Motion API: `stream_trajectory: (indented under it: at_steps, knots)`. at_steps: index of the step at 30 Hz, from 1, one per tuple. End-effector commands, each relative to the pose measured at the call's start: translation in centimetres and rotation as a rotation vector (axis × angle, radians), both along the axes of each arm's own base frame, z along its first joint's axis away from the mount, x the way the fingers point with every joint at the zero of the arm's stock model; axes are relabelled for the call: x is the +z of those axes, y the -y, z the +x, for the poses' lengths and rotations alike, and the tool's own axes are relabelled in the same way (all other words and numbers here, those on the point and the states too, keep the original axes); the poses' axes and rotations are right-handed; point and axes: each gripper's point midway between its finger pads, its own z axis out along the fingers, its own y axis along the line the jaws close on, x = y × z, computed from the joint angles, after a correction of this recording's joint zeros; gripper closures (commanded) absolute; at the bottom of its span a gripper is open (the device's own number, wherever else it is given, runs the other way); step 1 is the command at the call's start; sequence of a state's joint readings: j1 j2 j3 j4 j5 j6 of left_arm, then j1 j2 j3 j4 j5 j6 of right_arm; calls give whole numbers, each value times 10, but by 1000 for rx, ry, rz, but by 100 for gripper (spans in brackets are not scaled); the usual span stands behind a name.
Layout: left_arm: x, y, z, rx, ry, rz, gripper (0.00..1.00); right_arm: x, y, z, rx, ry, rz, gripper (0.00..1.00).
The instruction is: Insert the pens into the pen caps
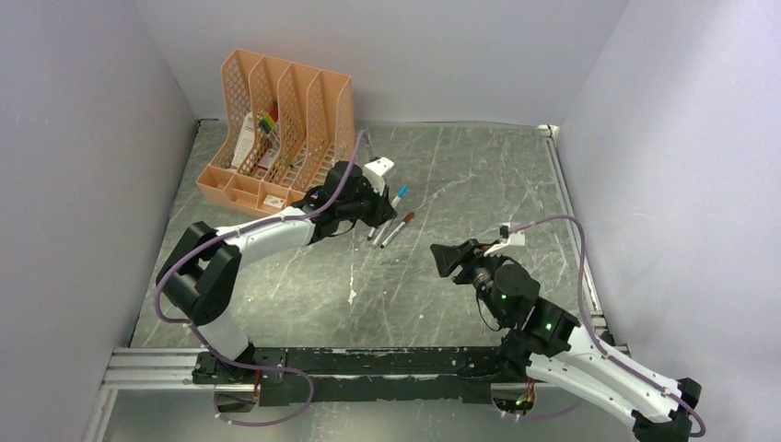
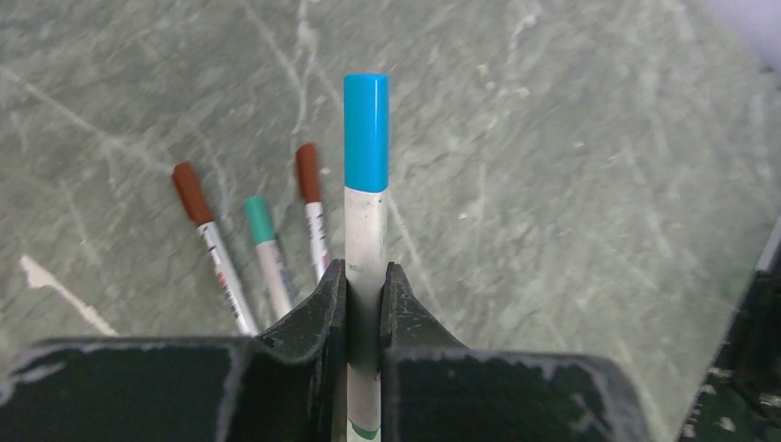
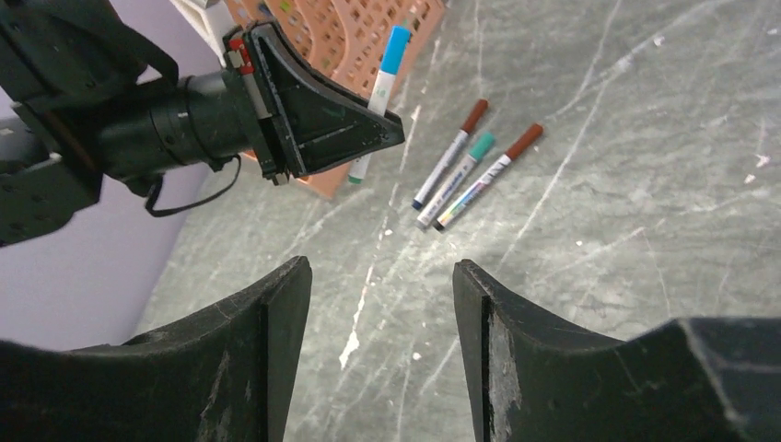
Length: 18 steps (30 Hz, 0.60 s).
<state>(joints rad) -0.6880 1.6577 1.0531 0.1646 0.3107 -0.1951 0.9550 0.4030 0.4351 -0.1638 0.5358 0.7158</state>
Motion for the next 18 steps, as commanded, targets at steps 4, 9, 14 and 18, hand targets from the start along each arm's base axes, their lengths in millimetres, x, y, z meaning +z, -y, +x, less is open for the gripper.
stream_trajectory:
  at_steps: [4, 9, 14, 18]
  knots:
    - [-44, 7, 1, 12, -3, 217, 88, -23, 1, 4, -26, -67, -82, 43]
    - [-66, 26, -7, -47, -47, 216, 87, -24, -2, 5, -19, -100, -143, 44]
    - [-83, 43, -12, -104, -86, 218, 85, -28, -3, 5, -13, -114, -174, 44]
    - [-97, 47, -11, -113, -111, 233, 85, -31, -2, 4, -14, -114, -167, 44]
